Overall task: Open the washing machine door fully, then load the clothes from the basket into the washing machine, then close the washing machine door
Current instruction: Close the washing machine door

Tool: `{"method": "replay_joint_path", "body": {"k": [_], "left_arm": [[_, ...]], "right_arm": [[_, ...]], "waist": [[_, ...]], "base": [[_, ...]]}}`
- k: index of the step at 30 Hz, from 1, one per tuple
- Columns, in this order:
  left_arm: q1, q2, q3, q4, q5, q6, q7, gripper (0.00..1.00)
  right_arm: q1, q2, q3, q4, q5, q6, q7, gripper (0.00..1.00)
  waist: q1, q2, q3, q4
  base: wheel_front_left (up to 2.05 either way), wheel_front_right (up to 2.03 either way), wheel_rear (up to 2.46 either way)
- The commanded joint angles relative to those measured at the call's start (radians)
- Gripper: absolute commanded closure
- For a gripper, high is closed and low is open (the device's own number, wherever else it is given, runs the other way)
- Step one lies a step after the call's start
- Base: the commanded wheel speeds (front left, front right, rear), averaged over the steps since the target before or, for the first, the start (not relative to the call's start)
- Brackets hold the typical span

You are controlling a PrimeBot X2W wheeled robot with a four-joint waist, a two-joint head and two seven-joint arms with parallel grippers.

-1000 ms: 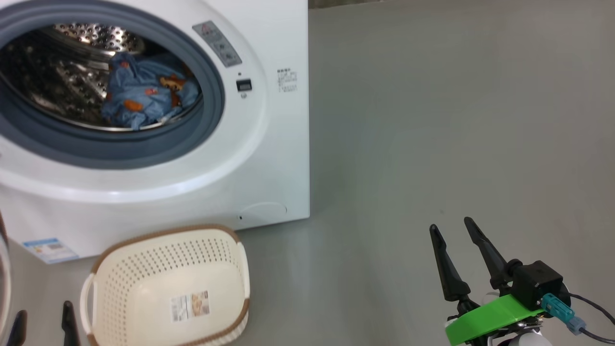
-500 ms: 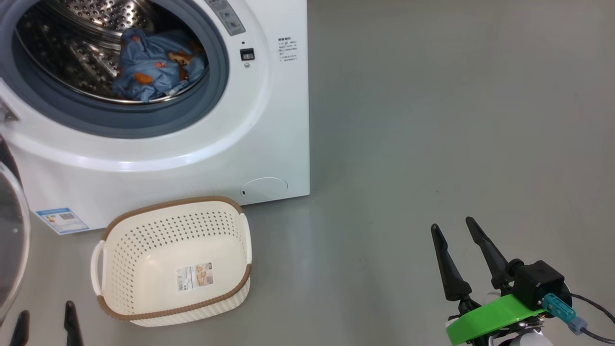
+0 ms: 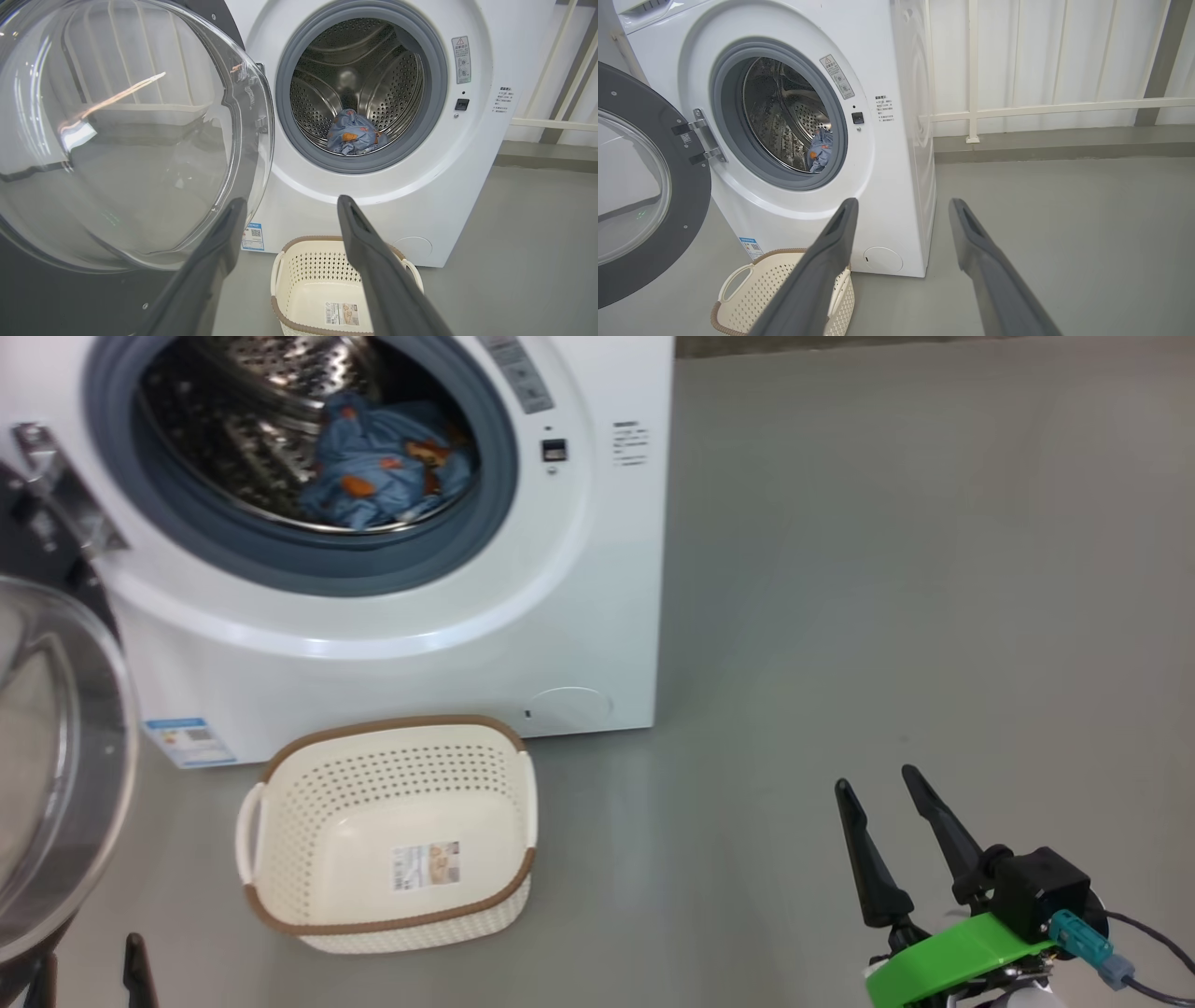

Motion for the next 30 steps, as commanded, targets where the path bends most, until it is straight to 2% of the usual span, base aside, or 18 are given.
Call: {"method": "replay_joint_path", "body": {"k": [1, 14, 30], "left_arm": [[-0.012, 0.008, 0.042, -0.013, 0.011, -0.003, -0.008, 0.00], [-0.029, -0.002, 0.061, 0.040, 0.018, -0.001, -0.008, 0.00], [-0.019, -0.005, 0.055, 0.071, 0.028, 0.019, -0.008, 0.00]], "right_arm": [[0.000, -0.002, 0.029, -0.021, -0.008, 0.006, -0.005, 0.00], [-0.010, -0.002, 0.036, 0.003, -0.027, 0.006, -0.005, 0.00], [-0.014, -0.002, 0.044, 0.017, -0.018, 0.006, -0.005, 0.00]], "waist": [[0.0000, 0.0000, -0.006, 0.042], [0.0000, 0.0000, -0.031, 0.232], [0.0000, 0.0000, -0.062, 0.420]], "base": [[0.00, 0.00, 0.00], [0.00, 0.00, 0.00], [0.00, 0.00, 0.00]]}}
